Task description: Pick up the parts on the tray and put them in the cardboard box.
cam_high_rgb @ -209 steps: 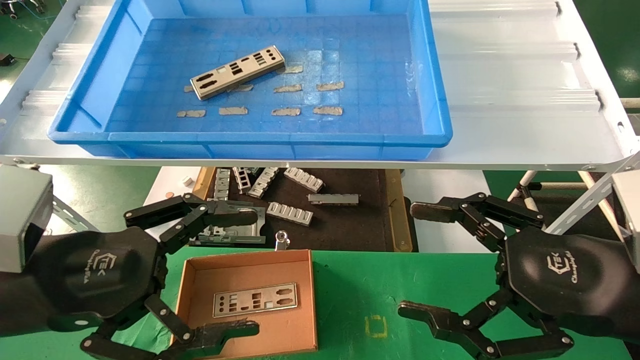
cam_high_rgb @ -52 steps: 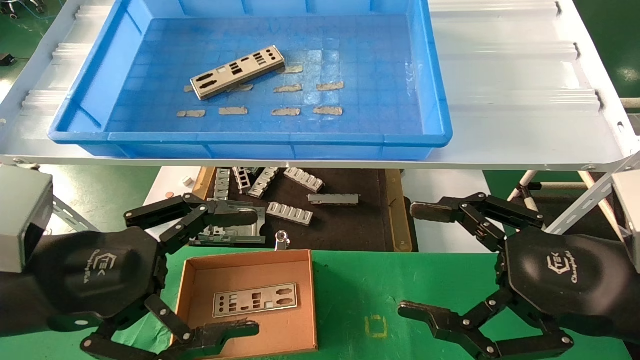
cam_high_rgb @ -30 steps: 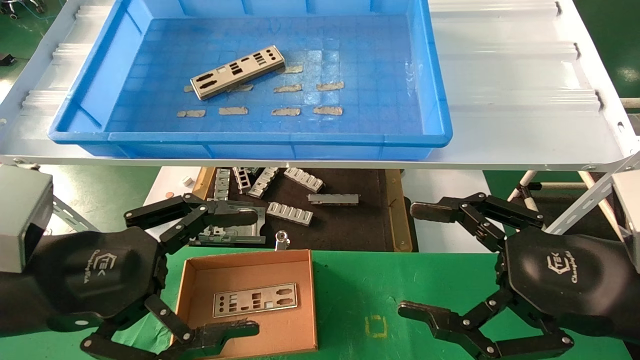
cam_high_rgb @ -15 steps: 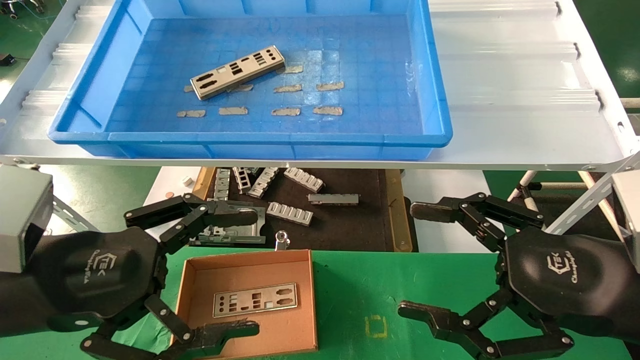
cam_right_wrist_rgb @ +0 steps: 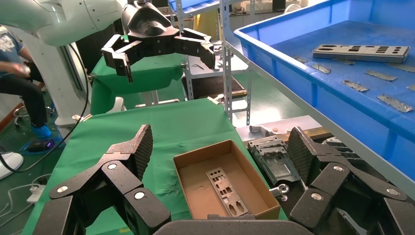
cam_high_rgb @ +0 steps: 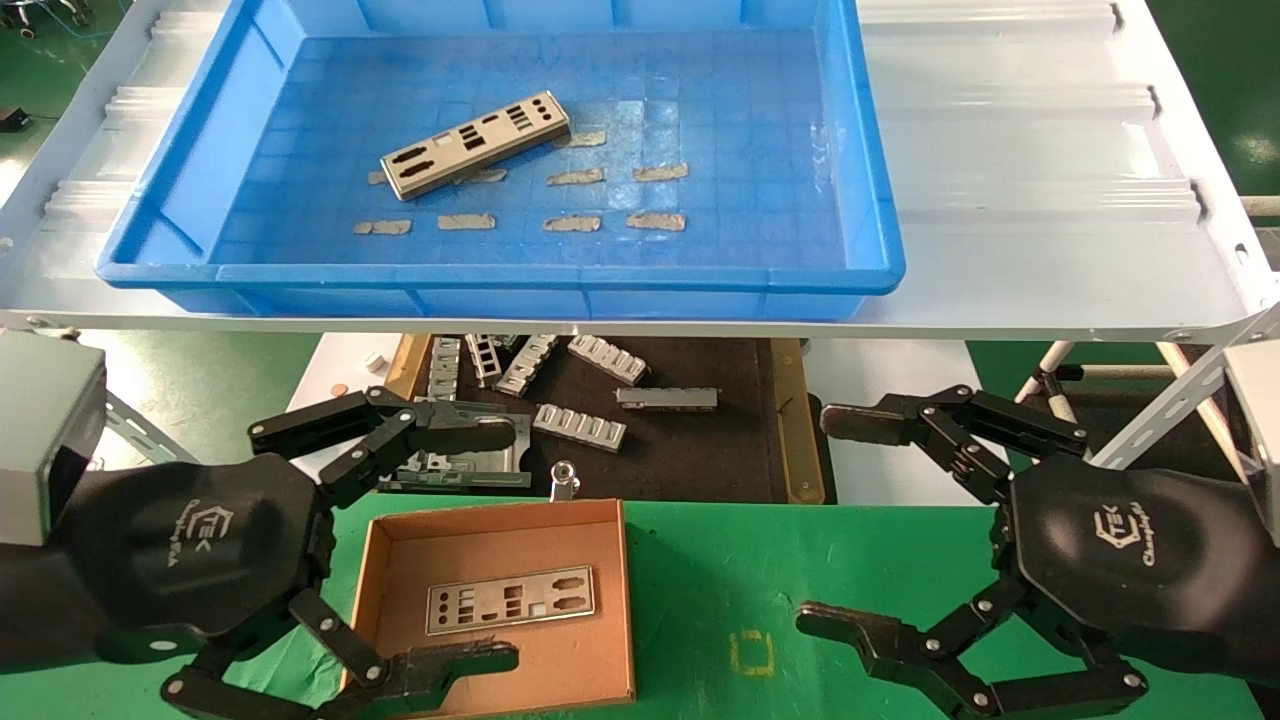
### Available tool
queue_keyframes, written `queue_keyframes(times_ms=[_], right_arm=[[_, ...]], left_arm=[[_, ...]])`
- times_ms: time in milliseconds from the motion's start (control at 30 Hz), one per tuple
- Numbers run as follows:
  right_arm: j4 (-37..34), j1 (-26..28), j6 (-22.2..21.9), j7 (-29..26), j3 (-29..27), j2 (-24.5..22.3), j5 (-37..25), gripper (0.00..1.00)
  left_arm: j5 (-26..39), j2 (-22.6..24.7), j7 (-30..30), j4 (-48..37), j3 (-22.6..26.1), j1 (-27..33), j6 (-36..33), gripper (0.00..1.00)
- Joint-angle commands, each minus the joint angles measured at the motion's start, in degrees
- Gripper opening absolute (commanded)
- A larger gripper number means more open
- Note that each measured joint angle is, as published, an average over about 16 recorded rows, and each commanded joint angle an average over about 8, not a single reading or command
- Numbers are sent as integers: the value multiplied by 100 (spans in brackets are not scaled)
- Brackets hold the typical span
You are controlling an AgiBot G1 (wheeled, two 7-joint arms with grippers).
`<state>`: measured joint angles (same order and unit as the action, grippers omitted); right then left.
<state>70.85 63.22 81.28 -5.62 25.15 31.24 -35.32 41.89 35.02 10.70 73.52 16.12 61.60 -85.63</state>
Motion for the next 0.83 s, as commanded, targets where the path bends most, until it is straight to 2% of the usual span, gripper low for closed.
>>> queue_keyframes(times_ms=[33,833], right_arm=[[0,0,0,0,0,0,0,100],[0,0,0,0,0,0,0,100]], left_arm=[[0,0,0,0,0,0,0,100],[0,0,0,0,0,0,0,100]])
